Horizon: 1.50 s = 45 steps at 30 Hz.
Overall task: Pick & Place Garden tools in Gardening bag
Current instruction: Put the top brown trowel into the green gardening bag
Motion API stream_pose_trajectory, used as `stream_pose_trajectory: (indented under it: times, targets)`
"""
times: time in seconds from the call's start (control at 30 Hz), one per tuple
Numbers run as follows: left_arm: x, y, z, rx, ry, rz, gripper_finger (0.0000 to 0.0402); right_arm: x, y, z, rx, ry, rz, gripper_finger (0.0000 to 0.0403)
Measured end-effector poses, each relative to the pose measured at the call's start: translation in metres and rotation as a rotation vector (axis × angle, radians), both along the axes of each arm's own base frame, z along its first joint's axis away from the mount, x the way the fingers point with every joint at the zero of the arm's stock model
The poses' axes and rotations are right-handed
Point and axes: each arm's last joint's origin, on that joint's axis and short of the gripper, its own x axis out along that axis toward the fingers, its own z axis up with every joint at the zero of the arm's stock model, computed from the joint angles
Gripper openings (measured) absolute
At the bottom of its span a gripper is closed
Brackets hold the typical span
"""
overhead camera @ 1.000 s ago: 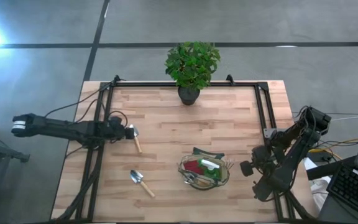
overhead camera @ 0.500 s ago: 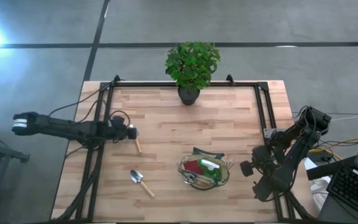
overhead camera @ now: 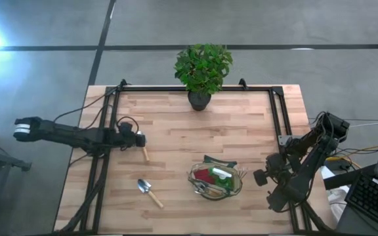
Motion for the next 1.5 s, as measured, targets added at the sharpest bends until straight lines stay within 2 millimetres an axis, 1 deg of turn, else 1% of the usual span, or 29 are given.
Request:
stream_pose_trajectory:
  times: [0.2, 0.4, 0.47, 0.67, 0.97, 1.1, 1.23, 1.5]
  targets:
    - [0.000, 0.001, -0.002, 0.018, 0.026, 0.004, 0.0117, 0.000, 0.000, 0.000, 0.001, -0.001, 0.000, 0.0008]
    - [0.002, 0.002, -0.003, 0.081, 0.052, -0.009, 0.0027, 0.000, 0.000, 0.000, 0.002, -0.001, 0.000, 0.0008]
    - [0.004, 0.002, -0.002, 0.097, 0.048, -0.030, 0.0009, 0.000, 0.000, 0.000, 0.002, -0.001, 0.000, 0.0008]
    - [0.008, 0.002, 0.000, 0.149, 0.035, -0.088, 0.0004, 0.000, 0.000, 0.000, 0.002, -0.001, 0.000, 0.0008]
    - [0.008, 0.002, 0.000, 0.157, 0.041, -0.094, 0.0002, 0.000, 0.001, 0.000, 0.007, -0.014, -0.009, 0.0008]
    - [0.008, 0.002, -0.001, 0.157, 0.041, -0.094, 0.0001, 0.004, 0.000, 0.000, -0.035, -0.076, 0.063, 0.0008]
    - [0.009, 0.002, 0.000, 0.159, 0.035, -0.096, 0.0001, 0.011, -0.006, 0.005, -0.083, -0.154, 0.103, 0.0008]
    - [0.013, 0.003, 0.003, 0.217, 0.009, -0.140, 0.0001, 0.022, -0.018, 0.009, -0.073, -0.146, 0.091, 0.0008]
